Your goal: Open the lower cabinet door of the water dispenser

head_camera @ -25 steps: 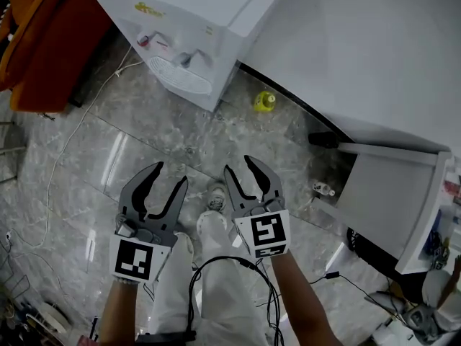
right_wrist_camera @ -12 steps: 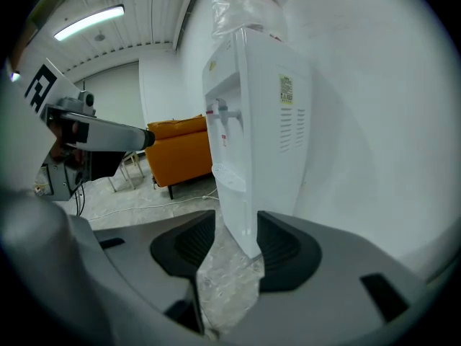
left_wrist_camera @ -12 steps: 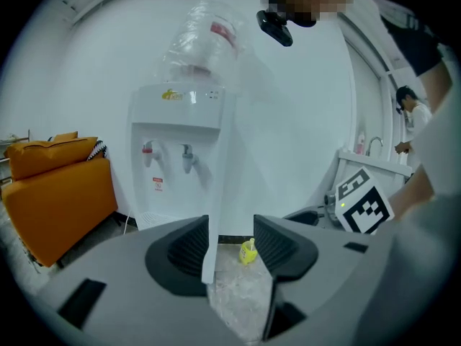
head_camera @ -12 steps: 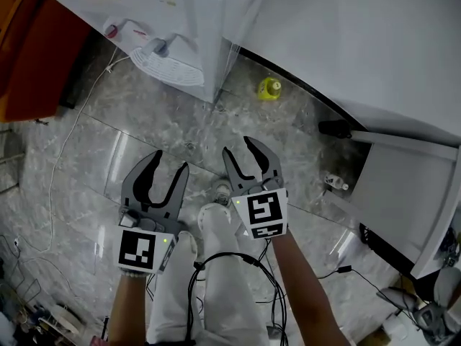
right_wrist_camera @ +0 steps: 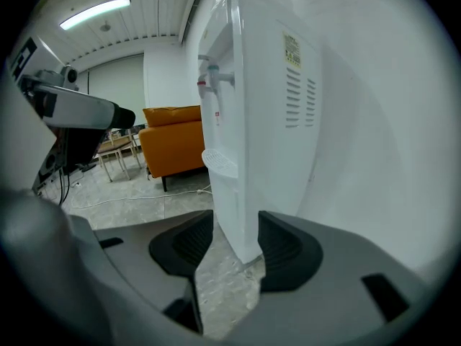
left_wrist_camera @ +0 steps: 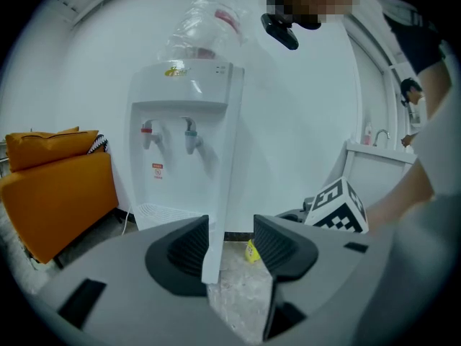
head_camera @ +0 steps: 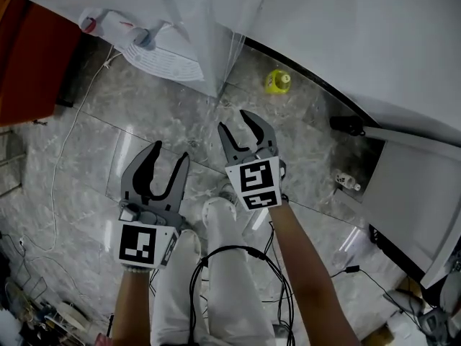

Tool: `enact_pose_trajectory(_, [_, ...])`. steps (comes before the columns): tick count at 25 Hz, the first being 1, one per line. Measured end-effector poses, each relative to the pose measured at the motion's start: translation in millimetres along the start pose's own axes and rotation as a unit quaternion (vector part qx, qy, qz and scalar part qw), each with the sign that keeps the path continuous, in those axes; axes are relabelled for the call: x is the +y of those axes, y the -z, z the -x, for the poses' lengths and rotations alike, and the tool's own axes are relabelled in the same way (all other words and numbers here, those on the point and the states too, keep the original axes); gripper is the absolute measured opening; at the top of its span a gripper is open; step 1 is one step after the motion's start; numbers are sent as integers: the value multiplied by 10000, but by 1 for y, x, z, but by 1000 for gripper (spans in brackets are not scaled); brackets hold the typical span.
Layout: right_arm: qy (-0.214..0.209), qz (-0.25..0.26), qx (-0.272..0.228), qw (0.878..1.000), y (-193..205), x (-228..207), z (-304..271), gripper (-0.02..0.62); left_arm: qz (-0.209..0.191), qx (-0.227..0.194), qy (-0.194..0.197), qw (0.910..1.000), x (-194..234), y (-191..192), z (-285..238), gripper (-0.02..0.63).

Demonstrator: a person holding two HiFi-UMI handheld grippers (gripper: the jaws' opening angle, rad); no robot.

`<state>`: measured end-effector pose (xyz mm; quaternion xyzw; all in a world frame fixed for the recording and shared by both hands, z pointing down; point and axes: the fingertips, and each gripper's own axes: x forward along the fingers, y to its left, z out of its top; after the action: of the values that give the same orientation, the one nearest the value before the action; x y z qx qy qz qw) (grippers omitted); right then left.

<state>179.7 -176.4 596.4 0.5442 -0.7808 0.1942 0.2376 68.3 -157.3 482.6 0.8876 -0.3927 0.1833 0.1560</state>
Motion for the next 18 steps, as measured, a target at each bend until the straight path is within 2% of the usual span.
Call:
enact_pose_trajectory(10, [17, -107, 220, 9997, 23, -22, -63, 186, -121, 28, -9, 9999, -3, 17, -24, 193])
enact_pose_trajectory(18, [-60, 107, 312, 9994, 25, -25, -103, 186, -173, -1, 8, 9999, -2, 21, -38, 193])
